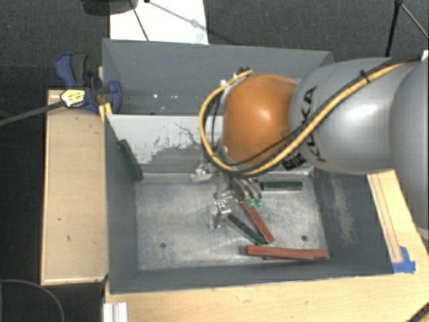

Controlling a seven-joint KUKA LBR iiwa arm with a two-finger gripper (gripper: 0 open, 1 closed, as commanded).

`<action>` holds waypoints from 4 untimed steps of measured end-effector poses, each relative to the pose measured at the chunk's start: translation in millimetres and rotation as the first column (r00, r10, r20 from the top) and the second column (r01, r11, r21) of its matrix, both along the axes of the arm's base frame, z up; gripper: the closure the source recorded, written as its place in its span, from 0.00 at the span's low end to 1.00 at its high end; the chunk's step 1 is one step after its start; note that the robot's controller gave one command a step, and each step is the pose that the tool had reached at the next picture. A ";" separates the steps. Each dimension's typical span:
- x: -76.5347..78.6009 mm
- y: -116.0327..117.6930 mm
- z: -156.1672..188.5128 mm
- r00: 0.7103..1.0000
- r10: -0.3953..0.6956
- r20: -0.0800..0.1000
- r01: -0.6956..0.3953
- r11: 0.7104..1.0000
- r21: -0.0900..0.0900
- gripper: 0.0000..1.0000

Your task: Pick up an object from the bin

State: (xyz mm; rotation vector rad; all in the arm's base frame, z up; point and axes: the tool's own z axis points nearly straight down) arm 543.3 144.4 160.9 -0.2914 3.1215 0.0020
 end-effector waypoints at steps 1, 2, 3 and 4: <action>25.1 -53.7 -54.3 0.978 -0.210 -0.002 0.210 0.978 0.001 0.00; 16.0 -61.7 -74.9 0.997 -0.072 -0.001 0.072 0.997 -0.003 0.00; 0.0 -100.1 -64.1 1.000 -0.028 -0.006 0.028 1.000 0.000 0.00; -10.7 -134.6 -54.8 1.000 0.031 -0.005 -0.031 1.000 -0.002 0.00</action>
Offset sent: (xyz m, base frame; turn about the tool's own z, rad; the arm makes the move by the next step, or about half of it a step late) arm -0.0089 -0.0392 -0.0860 -0.0398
